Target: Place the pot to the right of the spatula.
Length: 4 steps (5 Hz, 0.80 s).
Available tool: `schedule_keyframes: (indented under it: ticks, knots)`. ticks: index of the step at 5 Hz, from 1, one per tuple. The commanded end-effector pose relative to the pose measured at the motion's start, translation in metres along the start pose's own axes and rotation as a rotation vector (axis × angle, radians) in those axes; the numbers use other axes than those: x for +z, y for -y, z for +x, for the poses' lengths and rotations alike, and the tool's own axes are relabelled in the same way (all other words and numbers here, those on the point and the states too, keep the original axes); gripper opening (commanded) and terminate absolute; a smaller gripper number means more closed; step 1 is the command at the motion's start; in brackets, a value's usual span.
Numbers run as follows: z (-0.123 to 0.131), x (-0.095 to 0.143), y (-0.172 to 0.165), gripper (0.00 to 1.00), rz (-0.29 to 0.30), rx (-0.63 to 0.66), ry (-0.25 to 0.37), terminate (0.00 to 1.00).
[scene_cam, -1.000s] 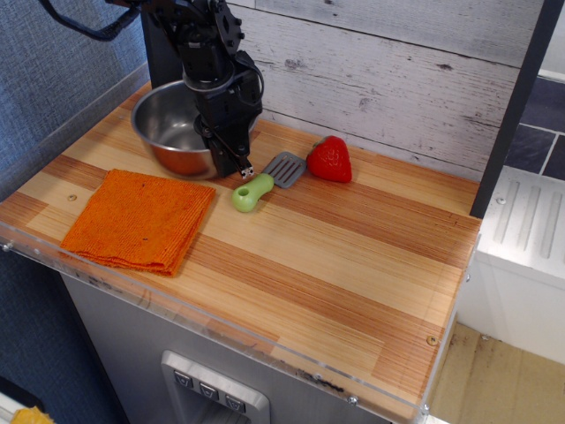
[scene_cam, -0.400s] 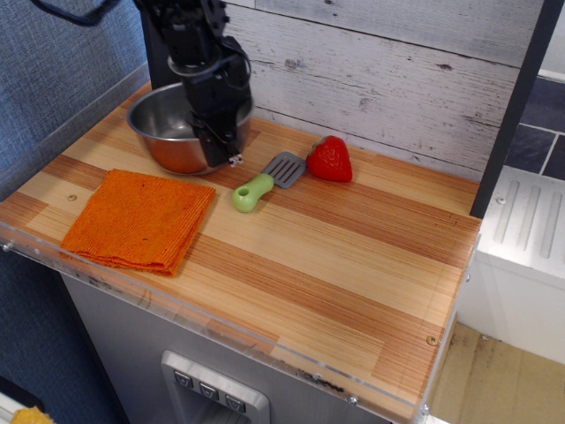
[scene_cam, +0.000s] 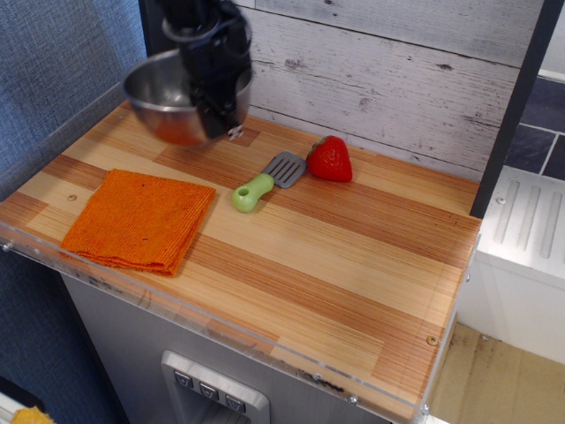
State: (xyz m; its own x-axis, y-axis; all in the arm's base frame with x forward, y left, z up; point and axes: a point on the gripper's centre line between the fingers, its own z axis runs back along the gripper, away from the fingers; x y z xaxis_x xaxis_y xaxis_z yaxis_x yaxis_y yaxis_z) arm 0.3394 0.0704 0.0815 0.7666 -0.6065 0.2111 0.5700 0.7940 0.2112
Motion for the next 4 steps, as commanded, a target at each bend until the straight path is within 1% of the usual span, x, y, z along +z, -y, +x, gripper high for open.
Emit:
schedule_keyframes:
  ticks: [1,2,4]
  knots:
    - [0.029,0.044,0.043,0.0,0.064,-0.104,0.095,0.0]
    - [0.034,0.049,0.076,0.0,0.065,-0.182,0.113,0.0]
    - [0.027,0.044,0.138,0.0,0.027,-0.329,0.113,0.0]
